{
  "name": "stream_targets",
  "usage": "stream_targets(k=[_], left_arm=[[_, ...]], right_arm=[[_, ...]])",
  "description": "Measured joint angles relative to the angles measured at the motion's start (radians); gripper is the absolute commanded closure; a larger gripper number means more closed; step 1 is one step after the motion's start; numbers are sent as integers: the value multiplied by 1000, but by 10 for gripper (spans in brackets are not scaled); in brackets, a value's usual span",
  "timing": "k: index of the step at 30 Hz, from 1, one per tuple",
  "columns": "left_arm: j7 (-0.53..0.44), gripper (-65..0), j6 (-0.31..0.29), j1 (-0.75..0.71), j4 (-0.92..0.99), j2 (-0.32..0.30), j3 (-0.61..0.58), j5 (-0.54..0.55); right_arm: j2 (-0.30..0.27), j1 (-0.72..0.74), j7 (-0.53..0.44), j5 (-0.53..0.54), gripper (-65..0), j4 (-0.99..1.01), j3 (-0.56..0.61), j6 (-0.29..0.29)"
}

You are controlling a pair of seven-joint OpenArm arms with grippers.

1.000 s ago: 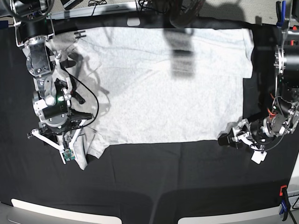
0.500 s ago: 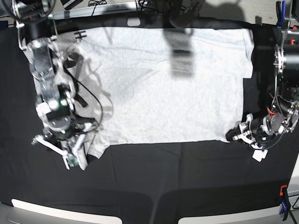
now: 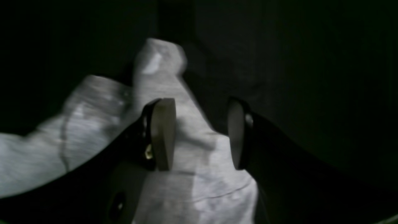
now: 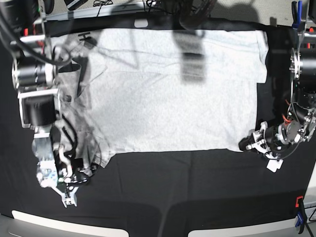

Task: Layout the t-shirt on the table in an organized manner, then fold the t-shirt properly
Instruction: 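Lift the hem corners with both grippers toward the shoulder edge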

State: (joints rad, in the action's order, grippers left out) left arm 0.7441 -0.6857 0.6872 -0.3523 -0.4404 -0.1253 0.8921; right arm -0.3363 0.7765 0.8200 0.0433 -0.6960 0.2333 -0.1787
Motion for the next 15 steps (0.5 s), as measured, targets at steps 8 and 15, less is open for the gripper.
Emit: stream_targets(k=[8,15], left_arm=[[1,0,0,0,0,0,0,-2],[1,0,0,0,0,0,0,-1]], right_arm=[[2,98,-147,134,-265,264,-1,-126],[4,107,-170,170,-265,264,-1,-147]])
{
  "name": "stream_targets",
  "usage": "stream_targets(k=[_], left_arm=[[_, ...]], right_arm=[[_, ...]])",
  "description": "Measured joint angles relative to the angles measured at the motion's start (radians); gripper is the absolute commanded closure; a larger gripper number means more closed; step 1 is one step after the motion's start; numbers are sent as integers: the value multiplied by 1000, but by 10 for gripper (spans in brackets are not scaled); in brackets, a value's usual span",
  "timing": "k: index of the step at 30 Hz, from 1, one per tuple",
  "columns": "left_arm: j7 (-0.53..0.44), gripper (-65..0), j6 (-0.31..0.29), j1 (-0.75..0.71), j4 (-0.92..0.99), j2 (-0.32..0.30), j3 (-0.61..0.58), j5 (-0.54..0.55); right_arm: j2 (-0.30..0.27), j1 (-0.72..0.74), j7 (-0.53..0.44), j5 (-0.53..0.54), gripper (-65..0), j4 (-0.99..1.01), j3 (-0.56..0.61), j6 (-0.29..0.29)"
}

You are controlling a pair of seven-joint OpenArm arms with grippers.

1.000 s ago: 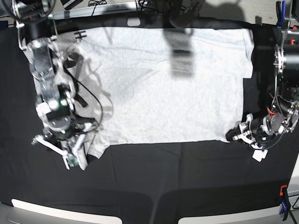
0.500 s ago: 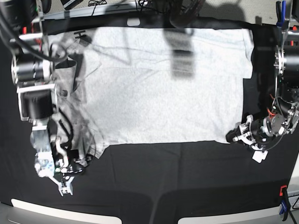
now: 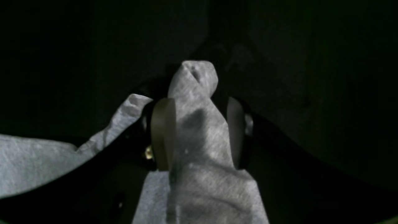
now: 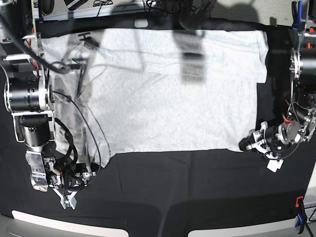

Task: Layout the t-shirt on the table in an organized manner, then fold the t-shirt properly
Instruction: 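Lift the hem corners with both grippers toward the shoulder edge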

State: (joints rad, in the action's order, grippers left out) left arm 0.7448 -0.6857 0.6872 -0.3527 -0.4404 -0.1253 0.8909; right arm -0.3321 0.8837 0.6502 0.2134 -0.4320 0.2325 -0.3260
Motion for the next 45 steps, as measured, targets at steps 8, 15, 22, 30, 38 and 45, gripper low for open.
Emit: stream_targets(k=[8,15,22,30,38,45], left_arm=[[0,0,0,0,0,0,0,0],[0,0,0,0,0,0,0,0],[0,0,0,0,0,0,0,0],[0,0,0,0,0,0,0,0],[0,0,0,0,0,0,0,1],[0,0,0,0,0,0,0,-1]], right_arm=[[12,-78,-20,-21,-265,1,0,4],[72,-61,-66,-120,0,0,0,53],[93,-31,-57,-197,0,0,0,106],[94,-26,-80,-291,-345,0,0,106],[93,-138,-212,-269,-296,-6,-1,156],[100,-119,-175,-270,-5,-2,-1,216]])
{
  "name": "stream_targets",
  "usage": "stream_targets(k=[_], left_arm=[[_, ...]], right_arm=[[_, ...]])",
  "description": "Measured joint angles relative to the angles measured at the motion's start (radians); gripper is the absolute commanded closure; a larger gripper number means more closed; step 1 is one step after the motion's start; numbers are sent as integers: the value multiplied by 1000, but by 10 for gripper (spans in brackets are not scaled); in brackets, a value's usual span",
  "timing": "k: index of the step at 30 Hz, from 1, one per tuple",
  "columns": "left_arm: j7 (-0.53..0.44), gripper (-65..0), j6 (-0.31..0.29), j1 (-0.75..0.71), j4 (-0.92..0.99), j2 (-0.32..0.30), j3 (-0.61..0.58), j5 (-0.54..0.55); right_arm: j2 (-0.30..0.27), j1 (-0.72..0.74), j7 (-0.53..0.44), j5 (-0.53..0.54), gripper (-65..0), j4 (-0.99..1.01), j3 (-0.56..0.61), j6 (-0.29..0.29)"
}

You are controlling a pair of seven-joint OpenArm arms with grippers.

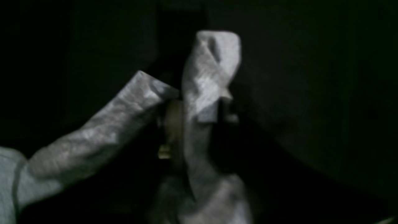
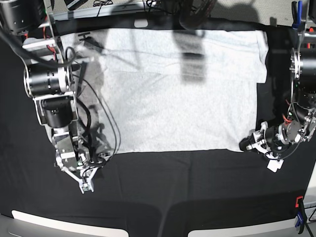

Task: Layout the t-shirt on the table in an organized manner, then fold the t-shirt properly
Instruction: 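Lift the hem corners with both grippers toward the shoulder edge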

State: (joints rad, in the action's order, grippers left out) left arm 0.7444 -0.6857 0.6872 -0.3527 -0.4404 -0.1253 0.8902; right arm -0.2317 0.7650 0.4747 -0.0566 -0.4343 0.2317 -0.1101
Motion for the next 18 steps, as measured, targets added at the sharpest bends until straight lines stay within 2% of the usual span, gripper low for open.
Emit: stream_targets(k=[5,7,8,9,12,18], left_arm=[[0,0,0,0,0,0,0,0],[0,0,0,0,0,0,0,0],[0,0,0,0,0,0,0,1],[0,0,0,0,0,0,0,0],[0,0,0,0,0,0,0,1],[0,0,0,0,0,0,0,1]], right_arm=[[-8,64,48,-3,-4,2,0,2],[-3,77,49,-4,-86,1,0,2],[-2,77,46,-5,-106,1,0,2],[-2,77,46,-4,-95,1,0,2],[-5,72,61,-6,0,1,0,2],[-6,74,66,-19,0,1,0,-10]])
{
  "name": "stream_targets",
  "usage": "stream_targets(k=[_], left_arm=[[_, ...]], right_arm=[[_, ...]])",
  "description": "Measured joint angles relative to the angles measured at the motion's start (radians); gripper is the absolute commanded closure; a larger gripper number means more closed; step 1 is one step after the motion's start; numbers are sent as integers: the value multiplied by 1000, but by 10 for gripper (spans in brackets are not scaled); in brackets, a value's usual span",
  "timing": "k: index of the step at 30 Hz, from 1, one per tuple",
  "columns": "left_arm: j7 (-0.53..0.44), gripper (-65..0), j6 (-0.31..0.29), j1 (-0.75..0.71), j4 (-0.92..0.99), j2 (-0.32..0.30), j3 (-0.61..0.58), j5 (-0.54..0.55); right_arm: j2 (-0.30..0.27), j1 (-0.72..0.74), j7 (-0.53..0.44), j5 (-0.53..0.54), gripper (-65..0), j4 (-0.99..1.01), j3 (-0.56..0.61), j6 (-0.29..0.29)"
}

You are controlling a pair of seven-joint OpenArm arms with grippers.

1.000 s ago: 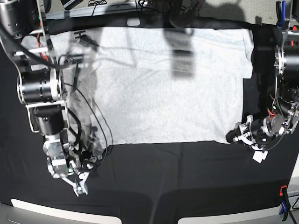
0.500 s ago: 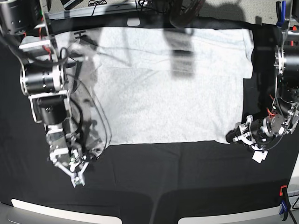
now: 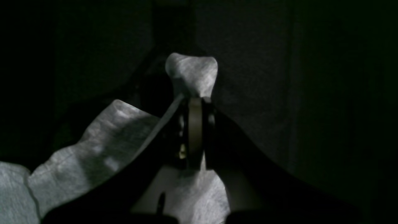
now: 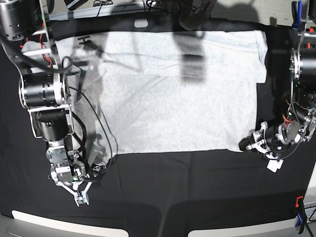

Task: Layout the t-shirt on the table in an organized manner, then fold the t-shirt properly
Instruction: 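Lift the hem corners with both grippers toward the shoulder edge, then lay the hem over the shoulder edge with both grippers, folding lengthwise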

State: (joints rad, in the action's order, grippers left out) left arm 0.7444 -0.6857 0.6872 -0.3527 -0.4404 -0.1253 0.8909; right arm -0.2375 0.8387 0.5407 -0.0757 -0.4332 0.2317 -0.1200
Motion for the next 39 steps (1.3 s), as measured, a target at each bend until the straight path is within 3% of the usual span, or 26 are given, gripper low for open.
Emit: stream_targets(k=[12,15,17,24,33,34,36,37,39], left_arm=[[0,0,0,0,0,0,0,0],[0,0,0,0,0,0,0,0],[0,0,0,0,0,0,0,0],[0,0,0,0,0,0,0,0],[0,0,0,0,0,0,0,0],[0,0,0,0,0,0,0,0],[0,0,0,0,0,0,0,0],[0,0,0,0,0,0,0,0],[0,0,0,0,0,0,0,0]], right_arm=[[-1,0,19,0,-12,-8,0,0],[-1,-2,22,0,-204,-8,0,0],[-1,-2,21,0,-240,-7,0,0],[0,-13,1,86,-239,-8,0,0],[-1,-63,-47,80,-229,-9,0,19],[0,-59,-47,80,-192,-9,0,20],[2,-53,-50,76,-32,-9,0,64],[2,-50,-51,60,0,-10,0,98],[2,-49,-53,12,0,-10,0,110]])
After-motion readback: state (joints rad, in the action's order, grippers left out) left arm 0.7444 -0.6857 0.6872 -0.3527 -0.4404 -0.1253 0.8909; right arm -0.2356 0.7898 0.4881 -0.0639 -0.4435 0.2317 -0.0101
